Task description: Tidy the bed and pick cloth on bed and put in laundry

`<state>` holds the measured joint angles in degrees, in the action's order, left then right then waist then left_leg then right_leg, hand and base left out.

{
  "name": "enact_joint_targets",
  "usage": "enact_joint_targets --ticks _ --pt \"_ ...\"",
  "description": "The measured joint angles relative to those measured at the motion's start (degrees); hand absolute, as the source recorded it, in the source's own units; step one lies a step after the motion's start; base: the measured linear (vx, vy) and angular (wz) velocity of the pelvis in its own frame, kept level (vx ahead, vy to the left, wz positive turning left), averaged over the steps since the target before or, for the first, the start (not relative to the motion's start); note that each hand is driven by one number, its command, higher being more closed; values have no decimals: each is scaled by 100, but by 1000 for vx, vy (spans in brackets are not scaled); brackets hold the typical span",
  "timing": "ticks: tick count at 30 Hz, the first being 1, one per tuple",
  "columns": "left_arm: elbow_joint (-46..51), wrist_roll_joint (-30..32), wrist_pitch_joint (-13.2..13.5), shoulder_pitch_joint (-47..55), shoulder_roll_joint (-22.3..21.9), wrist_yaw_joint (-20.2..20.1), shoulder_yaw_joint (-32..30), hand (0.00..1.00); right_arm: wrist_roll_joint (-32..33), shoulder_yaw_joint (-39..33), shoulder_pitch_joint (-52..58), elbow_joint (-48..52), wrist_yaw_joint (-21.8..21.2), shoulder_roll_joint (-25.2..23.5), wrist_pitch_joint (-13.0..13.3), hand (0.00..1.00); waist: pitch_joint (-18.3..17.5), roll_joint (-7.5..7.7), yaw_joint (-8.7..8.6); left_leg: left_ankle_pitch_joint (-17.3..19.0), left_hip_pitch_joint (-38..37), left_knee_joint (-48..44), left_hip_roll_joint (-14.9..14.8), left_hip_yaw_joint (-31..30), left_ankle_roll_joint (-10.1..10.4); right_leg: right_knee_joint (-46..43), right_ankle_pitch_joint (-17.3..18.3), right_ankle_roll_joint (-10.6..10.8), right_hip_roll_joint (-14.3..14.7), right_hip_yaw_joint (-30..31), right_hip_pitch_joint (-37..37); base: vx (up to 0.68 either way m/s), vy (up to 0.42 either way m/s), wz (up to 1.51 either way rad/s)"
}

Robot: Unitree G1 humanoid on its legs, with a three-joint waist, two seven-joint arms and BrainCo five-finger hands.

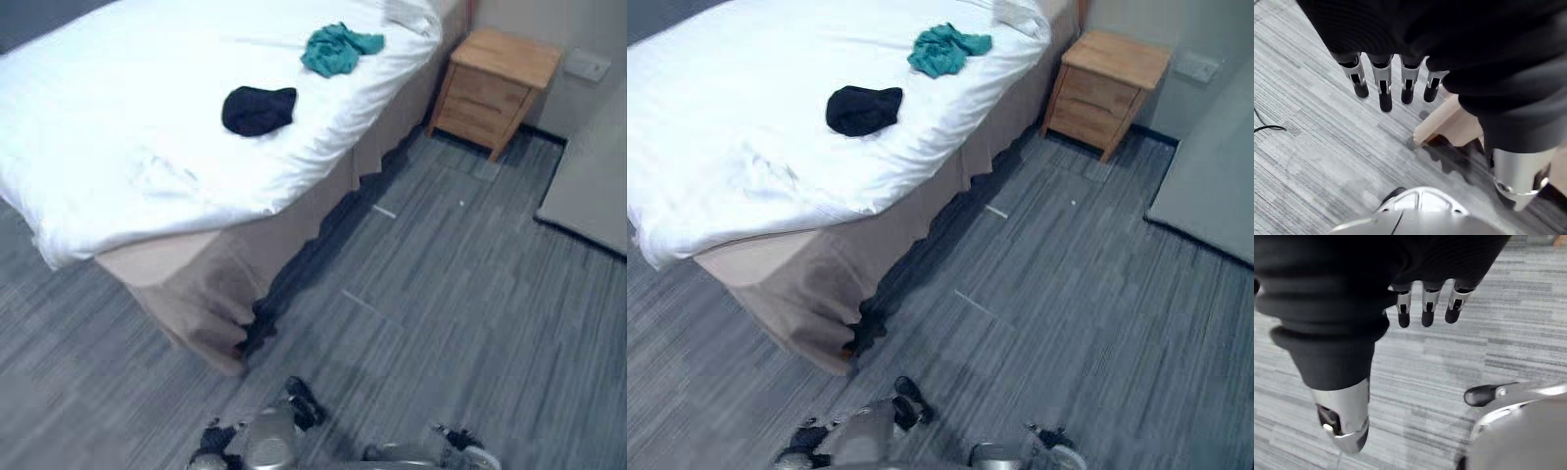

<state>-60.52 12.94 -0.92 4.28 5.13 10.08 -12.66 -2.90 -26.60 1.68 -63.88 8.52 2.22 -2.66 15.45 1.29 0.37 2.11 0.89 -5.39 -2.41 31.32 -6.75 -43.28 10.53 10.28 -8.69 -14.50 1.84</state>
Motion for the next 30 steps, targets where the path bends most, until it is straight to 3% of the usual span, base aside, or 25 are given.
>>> enact_joint_targets --ticks 3,4,5,6,7,9,10,11,15,19,22,25,26,30 --pt "-67 0 3 1 64 -3 188 0 -8 78 51 -1 -5 14 -3 0 28 -23 -41 2 -400 162 159 -634 20 -358 377 -40 -191 199 -426 453 18 160" --pt "-71 0 -6 9 56 0 182 0 -8 100 7 6 -5 52 6 0 21 -13 -42 39 -575 169 161 -987 87 218 492 -124 -145 369 -492 499 -145 167" --pt "-71 1 -5 14 66 0 182 0 -7 219 -18 14 -5 58 12 0 35 -58 -30 138 -692 196 144 -1412 251 1241 489 -122 65 972 -589 484 -180 155" --pt "-69 1 -4 14 66 0 183 0 -7 230 -21 15 -7 54 16 0 28 -50 -30 146 -712 212 146 -1475 264 1443 482 -110 97 1111 -607 352 -210 149" --pt "-71 1 -3 4 74 -4 181 0 -8 238 -33 15 -24 27 41 0 -7 10 -27 200 -772 285 161 -1767 373 2244 358 -46 164 1624 -647 305 -254 134" --pt "-72 1 -4 22 139 -2 158 0 4 204 -14 -5 -50 -41 33 0 -103 186 48 217 -825 314 239 -2089 590 3167 -440 -141 96 1967 -729 288 -305 139" --pt "-65 1 -3 107 214 -4 43 0 5 177 43 -48 -82 -154 7 0 -201 416 65 283 -929 366 390 -2286 709 3366 -1414 -187 -77 1927 -730 296 -405 105" --pt "-100 1 -16 177 122 3 -172 0 5 152 34 -107 -111 -140 -4 0 -251 342 92 339 -1134 464 280 -2395 838 3238 -1055 -264 -69 1707 -552 284 -389 88" --pt "-88 3 -5 363 -269 2 -562 0 12 -43 30 13 -101 55 35 0 -397 -168 36 336 -1106 511 -227 -2476 1082 3819 -1083 -491 269 1107 -109 182 -262 51" --pt "-59 -75 14 219 -209 10 -561 0 138 -92 161 9 -83 -1 29 0 -382 -108 64 234 -875 298 -458 -1989 1223 3952 -1040 -583 273 521 94 51 -110 74" --pt "293 -459 8 263 -232 141 -585 0 217 -222 169 34 -64 -52 59 0 -396 -50 75 172 -855 372 -424 -1987 1246 3985 -1049 -594 251 502 94 -14 -14 16" --pt "1839 -903 84 366 -247 393 -618 0 231 -202 425 337 31 -209 126 0 -433 -20 71 76 -833 612 -402 -1882 1232 4198 -1169 -614 266 517 87 -47 2 -8" --pt "2407 -971 231 333 -185 531 -717 0 230 -190 575 482 34 -250 145 0 -441 -14 56 61 -849 691 -410 -1780 1249 4275 -1208 -624 280 531 87 -17 -11 -16" --pt "3750 -1009 426 -87 447 912 -1059 0 230 -159 1120 673 37 -279 213 0 -477 -134 39 52 -870 770 -449 -1533 1264 4382 -1254 -626 317 586 59 12 -10 -12"
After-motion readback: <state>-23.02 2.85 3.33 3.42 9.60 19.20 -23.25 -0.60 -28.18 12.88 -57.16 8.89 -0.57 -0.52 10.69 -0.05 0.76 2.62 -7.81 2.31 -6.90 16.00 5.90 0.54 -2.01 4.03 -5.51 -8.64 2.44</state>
